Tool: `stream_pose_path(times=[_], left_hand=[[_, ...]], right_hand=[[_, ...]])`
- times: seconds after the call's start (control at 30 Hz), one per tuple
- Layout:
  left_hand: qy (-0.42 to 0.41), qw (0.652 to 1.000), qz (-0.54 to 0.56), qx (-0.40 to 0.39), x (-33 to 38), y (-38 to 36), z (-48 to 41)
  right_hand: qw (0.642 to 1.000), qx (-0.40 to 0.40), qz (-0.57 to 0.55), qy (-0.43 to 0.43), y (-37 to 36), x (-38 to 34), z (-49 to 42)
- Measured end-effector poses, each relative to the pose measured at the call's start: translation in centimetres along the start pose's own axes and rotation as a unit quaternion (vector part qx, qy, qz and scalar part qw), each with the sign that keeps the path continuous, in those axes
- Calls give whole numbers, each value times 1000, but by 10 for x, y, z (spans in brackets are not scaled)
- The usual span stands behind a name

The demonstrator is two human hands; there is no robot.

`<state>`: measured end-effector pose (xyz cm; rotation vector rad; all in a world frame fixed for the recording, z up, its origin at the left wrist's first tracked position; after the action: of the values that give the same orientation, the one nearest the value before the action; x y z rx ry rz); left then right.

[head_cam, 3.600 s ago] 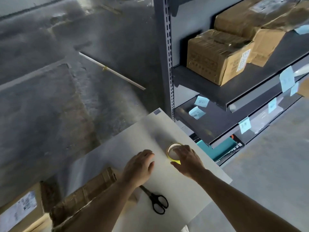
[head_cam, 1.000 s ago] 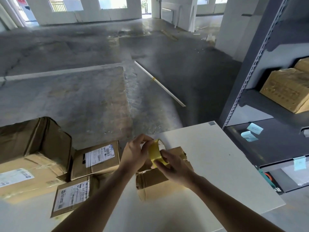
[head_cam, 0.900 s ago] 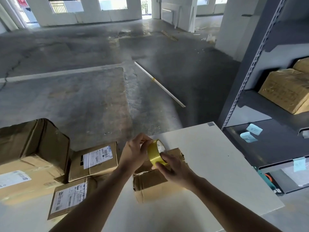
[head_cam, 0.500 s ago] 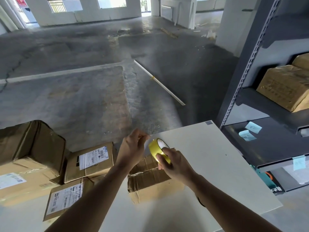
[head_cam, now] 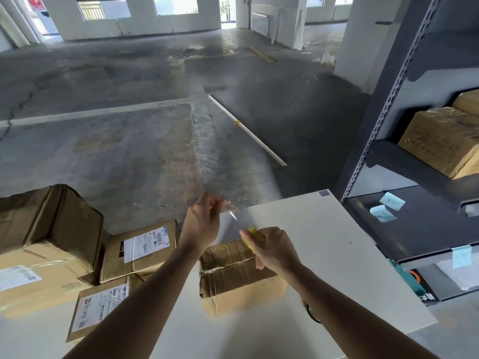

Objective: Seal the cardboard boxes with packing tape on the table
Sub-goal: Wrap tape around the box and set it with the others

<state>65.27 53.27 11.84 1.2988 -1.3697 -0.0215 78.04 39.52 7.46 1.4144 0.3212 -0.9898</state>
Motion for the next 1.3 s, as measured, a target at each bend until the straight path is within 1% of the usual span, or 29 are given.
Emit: stream_pose_path(times=[0.13, 0.2, 0.27, 0.33, 0.4, 0.5, 0.6, 0.7, 0.8, 0.93, 1.0, 1.13, 1.3], left_hand=[[59, 997, 1, -57, -29, -8, -7], [72, 994, -6, -80, -40, -12, -9], [83, 993, -4, -86, -51, -13, -11], [89, 991, 1, -100, -56, -15, -13], [96, 987, 11, -127, -59, -20, -15], [105, 978, 29, -179, -62, -29, -14], [127, 961, 104, -222, -74, -41, -14], [156, 947, 163, -228, -83, -48, -10], [170, 938, 178, -243, -89, -52, -3], [171, 935, 160, -265, -96, -56, 7], [169, 936, 158, -265, -100, -59, 9], [154, 948, 90, -262, -99, -57, 9], [146, 953, 78, -255, -108, -53, 20]], right_hand=[[991, -45, -115, 46, -9, -3, 9], [987, -58, -142, 41, -18, 4, 13], [994, -45, -96, 24, -27, 15, 16], [999, -36, -10, 24, -34, 22, 20], [996, -26, 55, 63, -43, 26, 25], [988, 23, 89, 124, -55, 31, 34], [973, 84, 151, 154, -62, 30, 42], [970, 101, 169, 145, -62, 30, 48], [961, 109, 204, 153, -63, 31, 51], [959, 90, 228, 144, -66, 30, 53], [963, 74, 221, 132, -68, 31, 52], [960, 70, 236, 135, -68, 34, 49], [958, 62, 242, 138, -60, 43, 38]])
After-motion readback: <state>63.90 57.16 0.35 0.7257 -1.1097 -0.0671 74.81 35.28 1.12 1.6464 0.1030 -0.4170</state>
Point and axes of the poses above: each hand's wrist, its own z-axis away from the middle knuckle, its own y-axis out of the back of the hand, x = y × z, the point moved 3 cm from there along -z, towards the middle knuckle, and after that the axes turned 13 degrees about -x, right-handed, at the moved point
